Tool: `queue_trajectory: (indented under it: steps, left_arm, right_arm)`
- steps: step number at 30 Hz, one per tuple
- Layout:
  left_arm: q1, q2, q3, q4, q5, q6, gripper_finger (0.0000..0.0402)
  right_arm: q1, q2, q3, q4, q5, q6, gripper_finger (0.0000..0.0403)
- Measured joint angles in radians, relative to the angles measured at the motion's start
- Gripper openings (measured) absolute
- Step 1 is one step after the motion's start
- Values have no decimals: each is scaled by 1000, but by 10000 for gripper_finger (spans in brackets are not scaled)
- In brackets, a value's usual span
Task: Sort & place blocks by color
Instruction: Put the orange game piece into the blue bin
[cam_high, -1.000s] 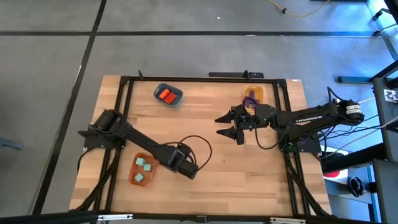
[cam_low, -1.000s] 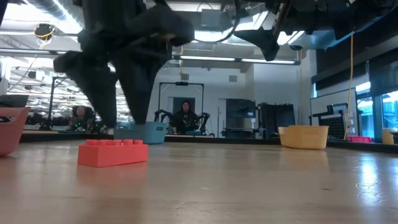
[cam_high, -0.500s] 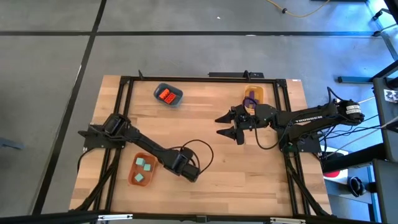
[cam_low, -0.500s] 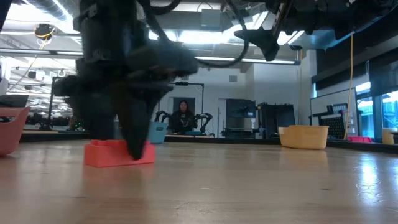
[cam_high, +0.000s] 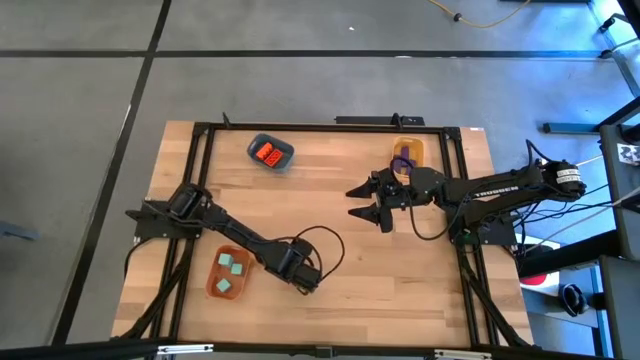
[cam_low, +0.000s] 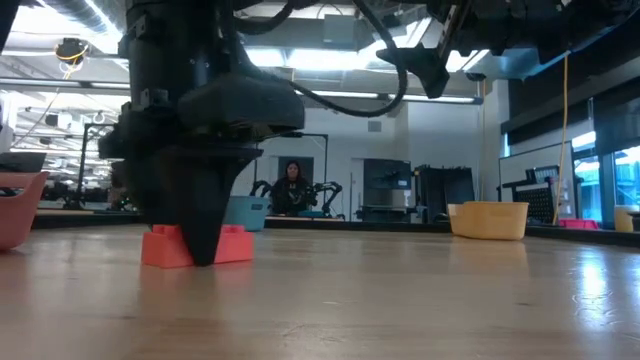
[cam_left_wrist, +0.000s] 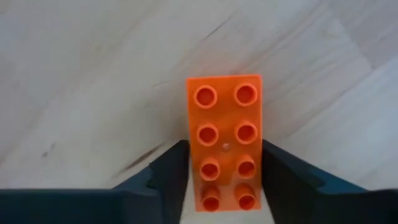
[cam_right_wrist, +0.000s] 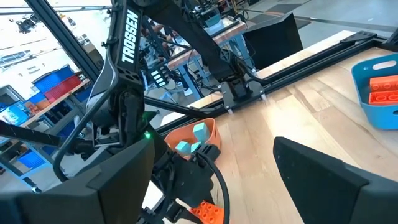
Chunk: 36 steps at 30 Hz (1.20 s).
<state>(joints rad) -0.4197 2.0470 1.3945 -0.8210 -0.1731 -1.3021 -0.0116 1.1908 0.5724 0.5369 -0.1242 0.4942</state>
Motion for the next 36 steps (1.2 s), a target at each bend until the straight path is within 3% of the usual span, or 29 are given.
queue_trajectory:
  steps: [3, 11, 18, 22, 25, 28, 32, 36]
  left_arm:
    - [9, -19, -3, -43, -7, 80, 131]
    - [56, -180, -13, -300, -141, 384, 128]
    - [187, -512, -211, -292, -326, 527, 128]
    - [276, -779, -377, -12, -333, 705, 128]
    - [340, -964, -519, 334, -234, 889, 128]
    - [408, -1104, -662, 688, -105, 945, 128]
    - [478, -1191, -830, 1051, -2, 942, 128]
    - [498, -1205, -943, 1289, 56, 879, 128]
  right_arm:
    - [0, 0, 0, 1, 0, 1, 332]
    - [0, 0, -1, 33, 0, 0, 332]
    - [3, 0, 0, 50, 0, 0, 332]
    - [4, 0, 0, 43, 0, -5, 332]
    - [4, 0, 0, 43, 0, -6, 332]
    - [4, 0, 0, 44, 0, -6, 332]
    - [4, 0, 0, 71, 0, -63, 332]
    - [8, 0, 0, 126, 2, -85, 332]
